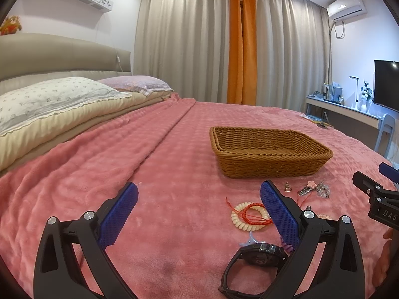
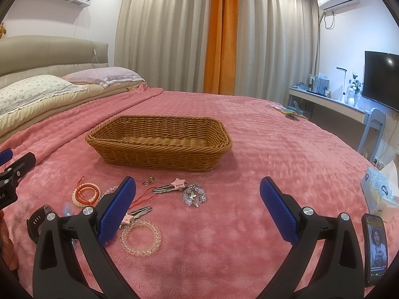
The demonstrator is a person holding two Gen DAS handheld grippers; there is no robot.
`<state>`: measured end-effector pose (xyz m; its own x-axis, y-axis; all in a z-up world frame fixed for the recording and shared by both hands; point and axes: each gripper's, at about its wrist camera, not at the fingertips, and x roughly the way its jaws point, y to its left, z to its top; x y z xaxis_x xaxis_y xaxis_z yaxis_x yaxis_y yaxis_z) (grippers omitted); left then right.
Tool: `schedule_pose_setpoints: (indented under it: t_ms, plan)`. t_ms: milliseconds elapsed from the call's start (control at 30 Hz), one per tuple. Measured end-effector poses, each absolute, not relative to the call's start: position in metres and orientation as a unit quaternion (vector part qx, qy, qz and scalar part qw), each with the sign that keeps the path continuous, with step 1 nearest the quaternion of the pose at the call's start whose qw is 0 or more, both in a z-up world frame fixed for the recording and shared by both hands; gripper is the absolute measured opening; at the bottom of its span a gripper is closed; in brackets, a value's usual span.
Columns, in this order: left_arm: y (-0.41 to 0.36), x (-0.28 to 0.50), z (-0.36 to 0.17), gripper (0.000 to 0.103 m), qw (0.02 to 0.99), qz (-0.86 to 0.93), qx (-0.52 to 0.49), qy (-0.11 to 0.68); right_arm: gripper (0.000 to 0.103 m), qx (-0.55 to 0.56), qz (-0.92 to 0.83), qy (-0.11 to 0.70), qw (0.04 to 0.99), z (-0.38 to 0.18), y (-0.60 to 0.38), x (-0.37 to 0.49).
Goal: Organize jewelry
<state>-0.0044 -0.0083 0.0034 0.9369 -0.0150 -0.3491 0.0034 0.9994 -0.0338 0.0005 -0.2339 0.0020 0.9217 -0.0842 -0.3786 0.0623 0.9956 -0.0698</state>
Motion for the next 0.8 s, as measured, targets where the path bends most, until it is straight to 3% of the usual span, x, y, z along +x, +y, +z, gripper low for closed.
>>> schedule_pose_setpoints:
  t_ms: [267,567,633,733,800]
  plan:
    - [-0.005,-0.002,0.005,0.096,0.979,-0.029,-0.037,0.196,0.093,-0.013,-0.030,0.208,0.978,0.000,-0.240,0.008]
    - [0.004,-0.004,-0.007,0.093,0.944,-0.055,-0.032,0.325,0.065,-0.025,0.027,0.281,0.959,-0.004,-0.229,0.012]
    - [0.008,-0.006,-0.011,0.090,0.933,-0.070,-0.038,0.351,0.055,-0.022,0.047,0.317,0.947,-0.012,-0.229,0.015]
    - [0.014,-0.005,-0.020,0.085,0.915,-0.093,-0.056,0.389,0.051,-0.026,0.070,0.362,0.929,-0.028,-0.228,0.017]
    - [0.019,-0.001,-0.025,0.072,0.904,-0.112,-0.073,0.406,0.045,-0.023,0.076,0.381,0.921,-0.036,-0.227,0.019]
